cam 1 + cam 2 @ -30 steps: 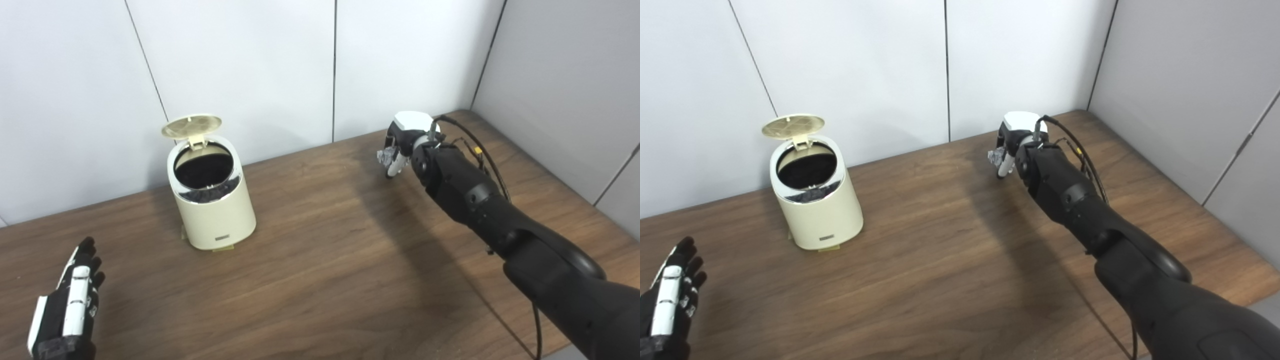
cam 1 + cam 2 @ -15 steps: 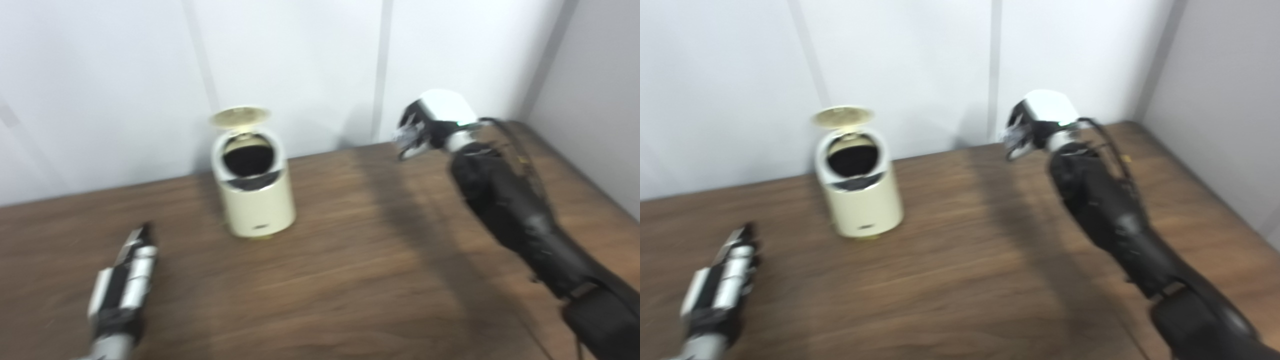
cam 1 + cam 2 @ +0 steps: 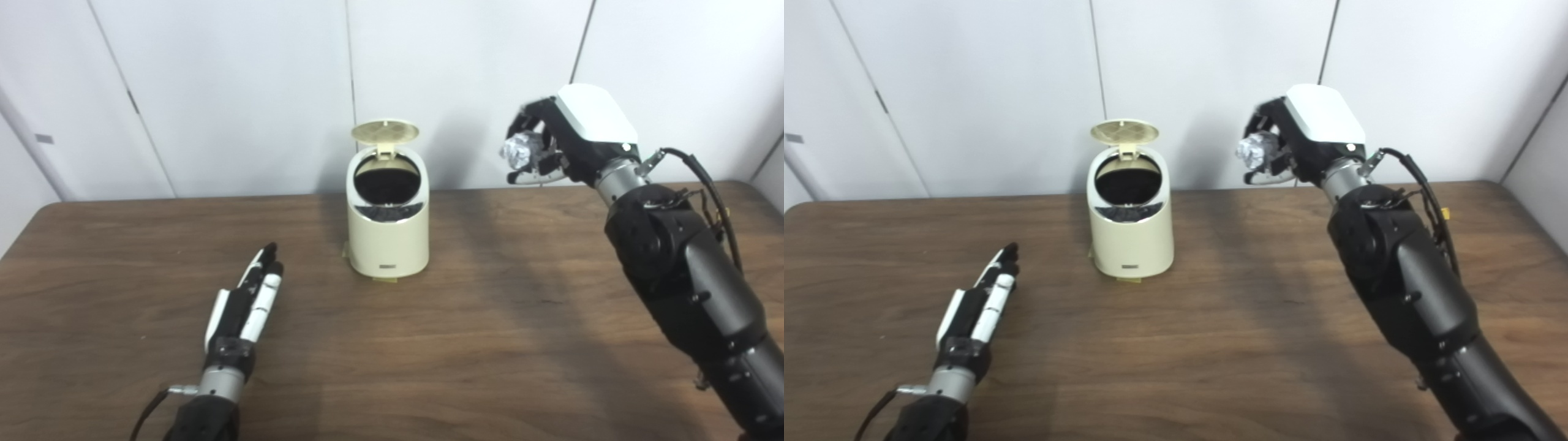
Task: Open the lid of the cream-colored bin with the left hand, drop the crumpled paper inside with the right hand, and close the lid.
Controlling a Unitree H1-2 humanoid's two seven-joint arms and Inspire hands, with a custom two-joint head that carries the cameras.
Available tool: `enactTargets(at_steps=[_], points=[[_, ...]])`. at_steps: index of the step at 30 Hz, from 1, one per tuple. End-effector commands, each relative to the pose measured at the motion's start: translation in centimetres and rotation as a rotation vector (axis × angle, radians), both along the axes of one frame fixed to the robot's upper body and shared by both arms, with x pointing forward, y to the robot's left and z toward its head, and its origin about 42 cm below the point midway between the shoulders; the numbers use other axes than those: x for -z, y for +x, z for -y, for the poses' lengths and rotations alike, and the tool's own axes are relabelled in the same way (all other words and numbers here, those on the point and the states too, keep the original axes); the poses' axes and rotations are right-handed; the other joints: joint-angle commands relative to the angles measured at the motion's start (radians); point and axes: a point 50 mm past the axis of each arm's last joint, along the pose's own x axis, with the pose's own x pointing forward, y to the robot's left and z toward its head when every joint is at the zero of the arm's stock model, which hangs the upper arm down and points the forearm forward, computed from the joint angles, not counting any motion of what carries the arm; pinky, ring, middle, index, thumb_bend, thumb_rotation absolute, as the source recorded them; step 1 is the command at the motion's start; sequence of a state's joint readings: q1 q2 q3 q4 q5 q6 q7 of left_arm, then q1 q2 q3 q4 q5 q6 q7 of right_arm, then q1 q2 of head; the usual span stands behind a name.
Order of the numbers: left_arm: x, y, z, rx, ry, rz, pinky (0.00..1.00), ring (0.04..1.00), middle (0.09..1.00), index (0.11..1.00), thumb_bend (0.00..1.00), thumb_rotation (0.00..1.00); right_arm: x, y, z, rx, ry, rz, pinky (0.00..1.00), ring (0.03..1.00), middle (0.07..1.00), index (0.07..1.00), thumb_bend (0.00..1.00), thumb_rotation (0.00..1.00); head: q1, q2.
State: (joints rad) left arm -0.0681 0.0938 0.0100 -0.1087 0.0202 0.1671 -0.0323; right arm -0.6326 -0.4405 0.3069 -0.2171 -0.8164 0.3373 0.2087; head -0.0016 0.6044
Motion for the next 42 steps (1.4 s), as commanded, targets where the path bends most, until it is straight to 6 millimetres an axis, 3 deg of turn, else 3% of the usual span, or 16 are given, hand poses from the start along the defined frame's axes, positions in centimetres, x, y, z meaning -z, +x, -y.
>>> enactTargets(at_steps=[1, 4, 7, 13, 21, 34, 42], points=[[-0.2, 0.2, 0.6, 0.009, 0.004, 0.016, 1.00, 0.998, 0.980, 1.000, 0.59, 0.82, -2.4, -0.7, -1.0, -0.054, -0.009, 0.110, 0.40, 0.392, 0.502, 0.496, 0.52, 0.00, 0.002, -0.005], [-0.1, 0.3, 0.7, 0.009, 0.004, 0.013, 1.00, 1.000, 0.985, 1.000, 0.59, 0.81, -2.5, -1.1, -2.4, -0.110, -0.014, 0.140, 0.34, 0.360, 0.492, 0.531, 0.51, 0.00, 0.004, -0.011], [0.1, 0.3, 0.7, 0.009, 0.006, 0.015, 1.00, 0.990, 0.986, 1.000, 0.59, 0.81, -2.7, -1.5, -4.0, -0.160, -0.003, 0.157, 0.46, 0.356, 0.484, 0.518, 0.51, 0.00, 0.001, -0.020], [0.4, 0.3, 0.8, 0.016, 0.013, 0.011, 1.00, 0.981, 0.989, 1.000, 0.58, 0.83, -3.0, -1.7, -6.3, -0.224, 0.035, 0.141, 0.33, 0.369, 0.508, 0.519, 0.51, 0.00, -0.008, -0.028], [0.6, 0.2, 0.9, 0.020, -0.003, 0.015, 1.00, 0.997, 0.994, 1.000, 0.60, 0.81, -2.1, -1.6, -8.8, -0.279, 0.097, 0.157, 0.30, 0.367, 0.509, 0.537, 0.51, 0.00, -0.009, -0.030], [0.6, -0.2, 1.1, 0.005, 0.021, 0.005, 1.00, 0.999, 0.987, 1.000, 0.58, 0.83, 0.9, 0.7, -11.0, -0.332, 0.174, 0.192, 0.33, 0.370, 0.511, 0.542, 0.51, 0.00, -0.004, -0.026], [0.4, -0.2, 1.0, 0.000, 0.036, 0.004, 1.00, 1.000, 0.997, 0.997, 0.62, 0.84, 1.9, 1.3, -11.3, -0.340, 0.190, 0.181, 0.34, 0.372, 0.509, 0.539, 0.51, 0.00, -0.006, -0.020]])
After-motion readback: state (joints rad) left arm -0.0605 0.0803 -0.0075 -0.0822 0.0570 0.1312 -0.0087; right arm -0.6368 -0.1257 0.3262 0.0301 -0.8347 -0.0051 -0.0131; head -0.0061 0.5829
